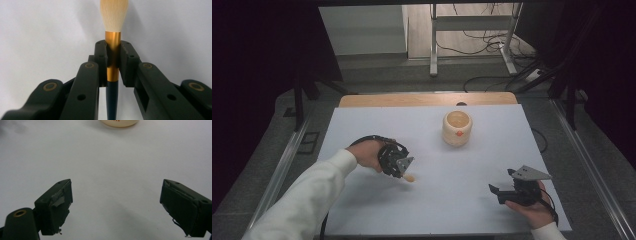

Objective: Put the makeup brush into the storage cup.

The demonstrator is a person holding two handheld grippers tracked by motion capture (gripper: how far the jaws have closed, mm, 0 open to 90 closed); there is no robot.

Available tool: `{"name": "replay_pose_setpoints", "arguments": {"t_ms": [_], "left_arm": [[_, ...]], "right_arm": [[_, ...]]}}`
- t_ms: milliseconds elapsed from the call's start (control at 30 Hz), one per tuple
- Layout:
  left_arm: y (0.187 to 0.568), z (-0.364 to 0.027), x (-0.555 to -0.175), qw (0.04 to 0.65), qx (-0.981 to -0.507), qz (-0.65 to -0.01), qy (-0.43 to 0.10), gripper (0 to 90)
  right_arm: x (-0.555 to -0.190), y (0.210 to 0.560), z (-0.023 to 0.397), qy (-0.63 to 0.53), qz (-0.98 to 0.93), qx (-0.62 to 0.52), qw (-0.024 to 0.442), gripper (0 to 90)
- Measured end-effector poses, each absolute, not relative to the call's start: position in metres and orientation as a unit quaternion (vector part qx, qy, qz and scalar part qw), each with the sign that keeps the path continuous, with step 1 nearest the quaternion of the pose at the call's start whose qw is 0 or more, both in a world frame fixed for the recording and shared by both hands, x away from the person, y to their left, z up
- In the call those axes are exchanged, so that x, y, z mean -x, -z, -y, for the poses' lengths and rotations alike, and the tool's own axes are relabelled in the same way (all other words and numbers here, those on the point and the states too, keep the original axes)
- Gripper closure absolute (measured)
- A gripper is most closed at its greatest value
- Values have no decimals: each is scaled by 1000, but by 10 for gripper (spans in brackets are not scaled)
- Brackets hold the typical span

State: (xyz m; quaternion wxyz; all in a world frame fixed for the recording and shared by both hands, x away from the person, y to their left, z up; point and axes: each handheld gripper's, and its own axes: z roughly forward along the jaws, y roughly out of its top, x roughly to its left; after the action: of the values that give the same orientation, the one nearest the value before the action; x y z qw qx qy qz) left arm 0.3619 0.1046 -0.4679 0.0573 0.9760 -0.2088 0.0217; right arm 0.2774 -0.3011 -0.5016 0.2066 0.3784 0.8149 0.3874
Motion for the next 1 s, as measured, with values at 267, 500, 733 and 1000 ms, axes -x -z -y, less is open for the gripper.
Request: {"name": "replay_pose_setpoints", "arguments": {"t_ms": [267, 500, 733, 1000], "left_arm": [[447, -117, -360, 94, -978, 178, -54, 781], [424, -130, -354, 165, -973, 142, -79, 780], [418, -144, -347, 216, -967, 106, -84, 781], [419, -154, -338, 242, -962, 76, -98, 780]], "right_arm": [[-277, 501, 301, -388, -814, -379, 207, 115], [-276, 500, 300, -390, -814, -378, 206, 115], [-276, 500, 299, -390, -814, -377, 207, 115], [-277, 500, 298, -390, -815, -377, 206, 115]]}}
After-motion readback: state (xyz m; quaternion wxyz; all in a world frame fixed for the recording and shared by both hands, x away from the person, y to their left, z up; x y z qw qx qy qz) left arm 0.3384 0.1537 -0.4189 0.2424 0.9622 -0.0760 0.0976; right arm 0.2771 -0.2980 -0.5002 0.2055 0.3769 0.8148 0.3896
